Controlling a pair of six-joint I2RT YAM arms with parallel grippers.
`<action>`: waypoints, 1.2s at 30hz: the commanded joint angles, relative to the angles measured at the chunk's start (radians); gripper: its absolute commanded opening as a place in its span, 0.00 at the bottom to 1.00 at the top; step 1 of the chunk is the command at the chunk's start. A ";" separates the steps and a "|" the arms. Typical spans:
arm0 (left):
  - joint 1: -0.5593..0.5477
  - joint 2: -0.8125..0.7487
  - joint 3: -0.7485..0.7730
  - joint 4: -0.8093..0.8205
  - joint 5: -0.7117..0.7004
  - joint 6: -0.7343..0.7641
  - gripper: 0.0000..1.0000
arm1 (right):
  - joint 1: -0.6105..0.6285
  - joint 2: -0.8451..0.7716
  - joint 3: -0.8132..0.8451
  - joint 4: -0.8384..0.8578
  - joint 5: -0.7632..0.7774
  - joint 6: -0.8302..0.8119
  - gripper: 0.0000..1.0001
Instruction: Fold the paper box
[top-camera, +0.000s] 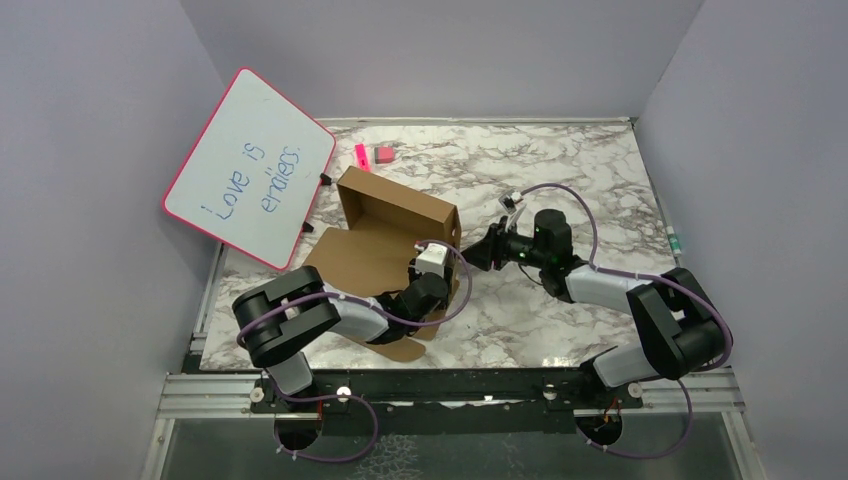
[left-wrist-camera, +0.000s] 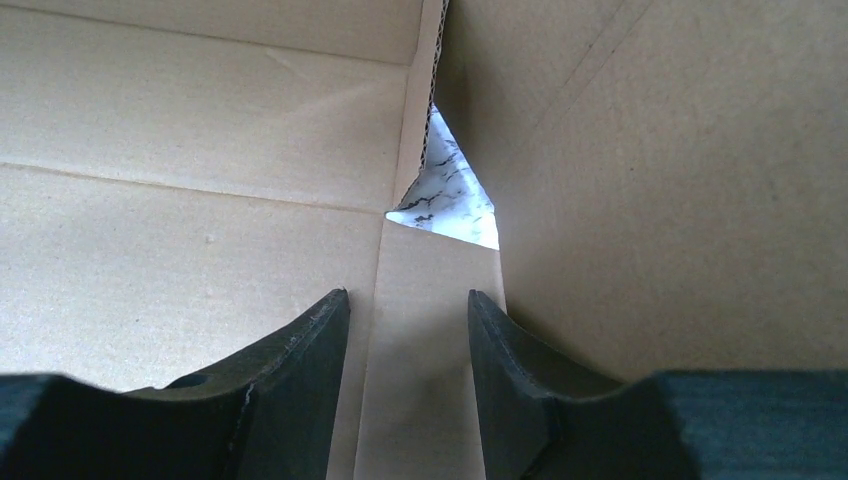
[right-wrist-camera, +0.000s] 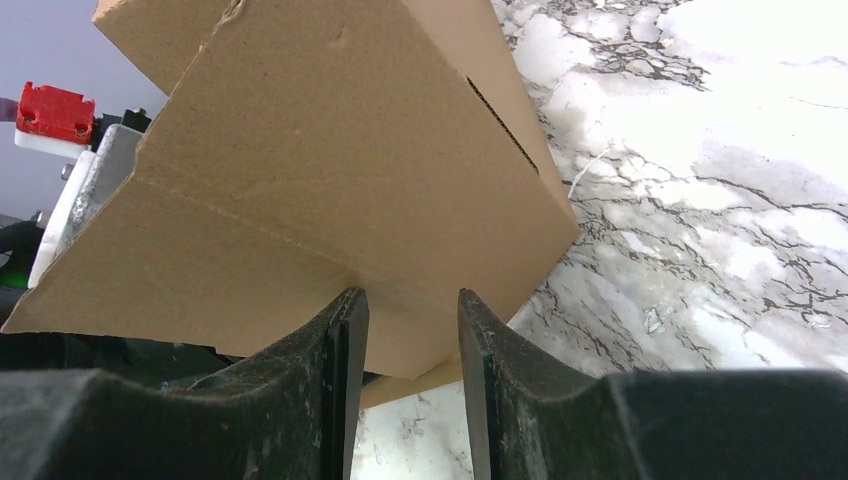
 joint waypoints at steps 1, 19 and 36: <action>-0.015 0.007 -0.012 -0.174 -0.010 -0.044 0.49 | 0.012 0.010 0.003 0.057 -0.007 0.012 0.44; 0.036 -0.406 -0.159 -0.158 0.047 -0.099 0.48 | 0.043 0.068 -0.054 0.223 -0.024 -0.049 0.48; 0.150 -0.383 -0.221 -0.280 0.149 -0.173 0.29 | 0.108 0.125 0.014 0.241 0.005 -0.078 0.60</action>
